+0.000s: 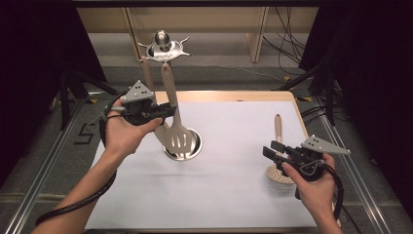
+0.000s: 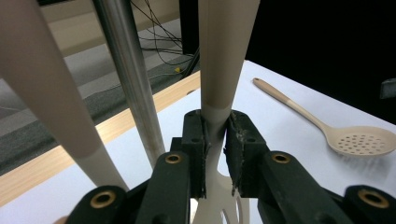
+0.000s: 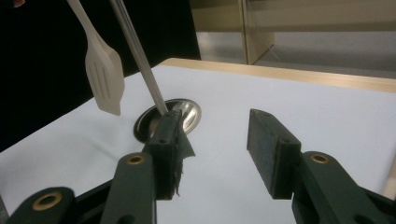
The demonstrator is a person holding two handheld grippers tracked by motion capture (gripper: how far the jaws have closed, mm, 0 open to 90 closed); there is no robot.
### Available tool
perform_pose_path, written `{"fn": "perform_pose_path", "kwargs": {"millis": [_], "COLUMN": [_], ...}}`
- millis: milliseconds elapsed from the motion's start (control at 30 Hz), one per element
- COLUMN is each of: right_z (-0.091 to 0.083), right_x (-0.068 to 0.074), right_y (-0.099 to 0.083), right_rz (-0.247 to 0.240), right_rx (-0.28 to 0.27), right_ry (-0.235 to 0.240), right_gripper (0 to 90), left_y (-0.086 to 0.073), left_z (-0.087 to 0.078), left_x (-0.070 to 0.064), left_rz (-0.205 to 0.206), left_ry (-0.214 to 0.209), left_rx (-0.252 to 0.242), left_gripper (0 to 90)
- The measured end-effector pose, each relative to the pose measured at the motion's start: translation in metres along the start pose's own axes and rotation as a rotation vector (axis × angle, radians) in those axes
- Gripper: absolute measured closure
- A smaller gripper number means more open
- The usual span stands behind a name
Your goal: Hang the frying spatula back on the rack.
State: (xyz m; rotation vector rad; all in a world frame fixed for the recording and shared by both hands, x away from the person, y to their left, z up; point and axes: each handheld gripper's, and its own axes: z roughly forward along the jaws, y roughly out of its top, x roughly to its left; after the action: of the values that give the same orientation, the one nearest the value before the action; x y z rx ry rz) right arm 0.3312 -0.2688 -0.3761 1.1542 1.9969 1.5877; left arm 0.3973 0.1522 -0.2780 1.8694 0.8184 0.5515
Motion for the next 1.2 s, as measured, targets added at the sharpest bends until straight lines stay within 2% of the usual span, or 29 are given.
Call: {"fn": "perform_pose_path", "kwargs": {"millis": [33,167,233,433,500,533,667,700,800,900,1000,1067,1133,1200], "right_z": [0.0,0.0,0.0,0.001,-0.001,0.0,0.0,0.0,-0.001,-0.001,0.0,-0.001,-0.001,-0.002], "right_x": [0.002,0.003,0.001,0.0,0.003,0.002,0.0,0.001,0.001,-0.001,-0.001,0.001,-0.002,-0.002], "right_y": [0.0,0.0,0.0,0.0,0.0,0.0,0.0,0.0,0.0,0.0,-0.001,-0.002,-0.001,-0.001], "right_rz": [0.026,0.033,0.014,0.007,0.042,0.029,0.03,0.044,0.048,0.028,0.028,0.059,0.025,0.027], "right_rx": [0.005,0.013,0.006,0.004,0.015,0.013,0.016,0.017,0.025,0.02,0.017,0.029,0.021,0.025], "right_ry": [0.001,-0.001,0.002,0.001,-0.004,-0.001,-0.01,-0.004,-0.016,-0.016,-0.007,-0.002,-0.012,-0.015], "right_gripper": [56.5,56.5,56.5,56.5,56.5,56.5,56.5,56.5,56.4,56.4,56.4,56.4,56.4,56.4], "left_y": [0.0,0.0,0.001,0.002,0.002,0.002,0.002,0.002,0.001,-0.001,-0.005,-0.008,-0.012,-0.012], "left_z": [0.0,0.002,0.002,0.005,0.006,0.006,0.008,0.009,0.01,0.01,0.005,0.0,-0.009,-0.018], "left_x": [0.001,0.003,0.005,0.009,0.01,0.011,0.012,0.011,0.011,0.012,0.012,0.012,0.013,0.013], "left_rz": [-0.003,-0.006,-0.002,-0.018,-0.02,-0.022,-0.023,-0.035,-0.032,-0.027,-0.021,-0.014,-0.003,-0.006], "left_ry": [0.001,0.004,0.004,-0.002,0.005,0.005,0.003,0.006,0.008,-0.002,0.007,0.014,0.023,0.028], "left_rx": [0.001,0.007,0.009,0.021,0.024,0.024,0.022,0.02,0.015,0.003,-0.018,-0.028,-0.04,-0.06], "left_gripper": [77.2,77.2,77.2,77.2,77.1,77.1,77.0,77.0,76.9,76.1,70.2,68.4,68.3,70.8]}}
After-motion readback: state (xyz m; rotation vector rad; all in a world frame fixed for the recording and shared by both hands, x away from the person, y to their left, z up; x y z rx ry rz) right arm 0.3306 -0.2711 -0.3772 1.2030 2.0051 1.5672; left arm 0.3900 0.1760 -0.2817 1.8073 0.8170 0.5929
